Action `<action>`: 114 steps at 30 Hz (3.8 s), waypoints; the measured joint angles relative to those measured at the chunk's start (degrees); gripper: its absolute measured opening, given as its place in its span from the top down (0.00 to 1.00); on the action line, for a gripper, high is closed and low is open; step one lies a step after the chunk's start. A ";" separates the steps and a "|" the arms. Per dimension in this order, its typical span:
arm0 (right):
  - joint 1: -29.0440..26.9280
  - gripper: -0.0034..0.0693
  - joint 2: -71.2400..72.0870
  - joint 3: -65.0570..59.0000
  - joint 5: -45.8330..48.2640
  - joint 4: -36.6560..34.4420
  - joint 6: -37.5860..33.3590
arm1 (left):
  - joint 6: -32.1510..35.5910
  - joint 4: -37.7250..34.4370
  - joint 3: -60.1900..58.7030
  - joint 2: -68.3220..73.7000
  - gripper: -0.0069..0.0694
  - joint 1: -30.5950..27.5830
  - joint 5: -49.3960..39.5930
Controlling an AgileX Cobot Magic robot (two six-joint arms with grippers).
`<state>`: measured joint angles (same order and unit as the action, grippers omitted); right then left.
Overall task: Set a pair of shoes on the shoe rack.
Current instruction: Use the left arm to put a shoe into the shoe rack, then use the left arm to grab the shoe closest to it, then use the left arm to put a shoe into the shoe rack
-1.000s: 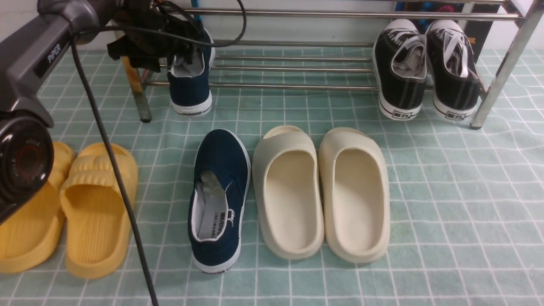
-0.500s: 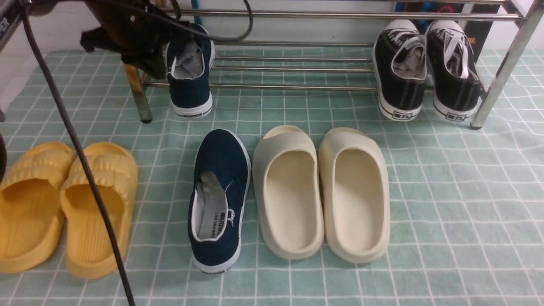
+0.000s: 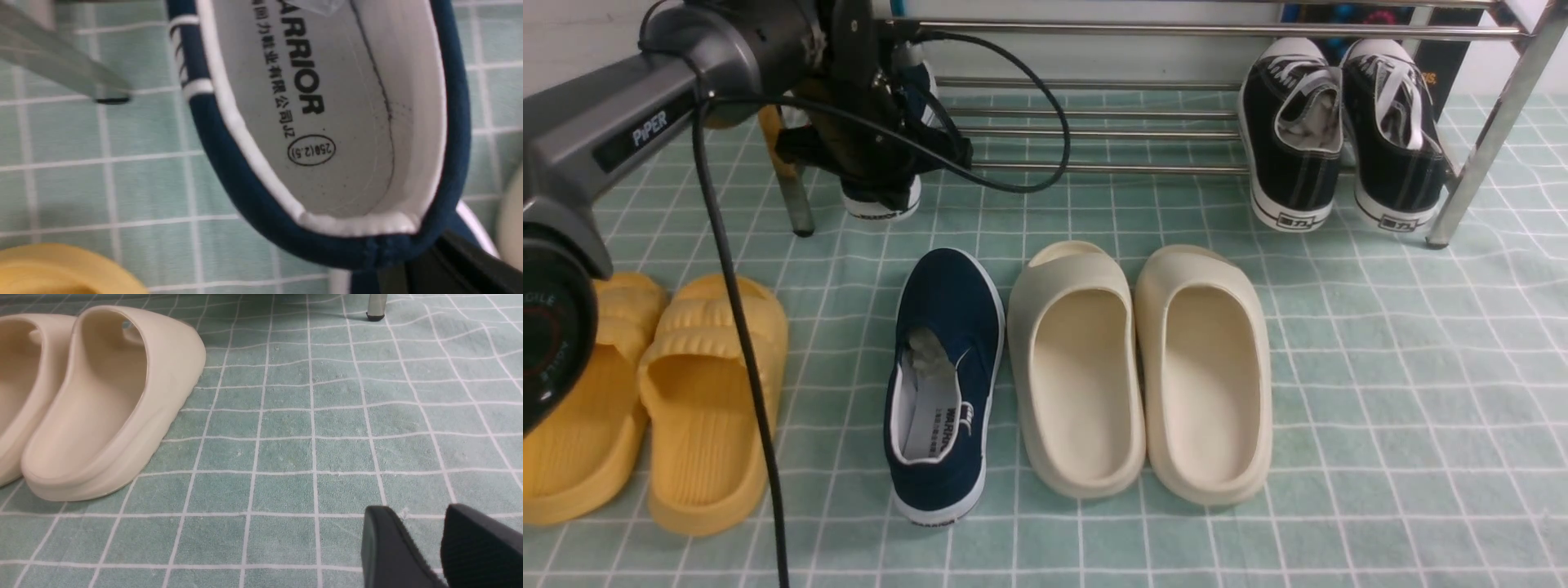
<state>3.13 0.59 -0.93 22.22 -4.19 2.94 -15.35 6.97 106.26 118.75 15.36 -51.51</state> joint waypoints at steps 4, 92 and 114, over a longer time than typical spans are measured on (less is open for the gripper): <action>0.00 0.62 0.00 0.00 0.00 0.00 0.00 | -4.93 8.26 0.00 0.00 0.93 -0.06 0.99; 0.00 0.62 0.00 0.00 0.00 0.00 0.00 | -2.43 -7.37 30.06 15.38 0.90 -0.17 -9.57; 0.04 0.62 0.00 0.00 0.00 0.00 0.00 | -11.49 -4.80 31.04 15.54 0.41 -0.22 -5.37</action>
<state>3.18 0.59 -0.93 22.22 -4.19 2.94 -26.84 2.16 137.29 134.29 15.14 -56.88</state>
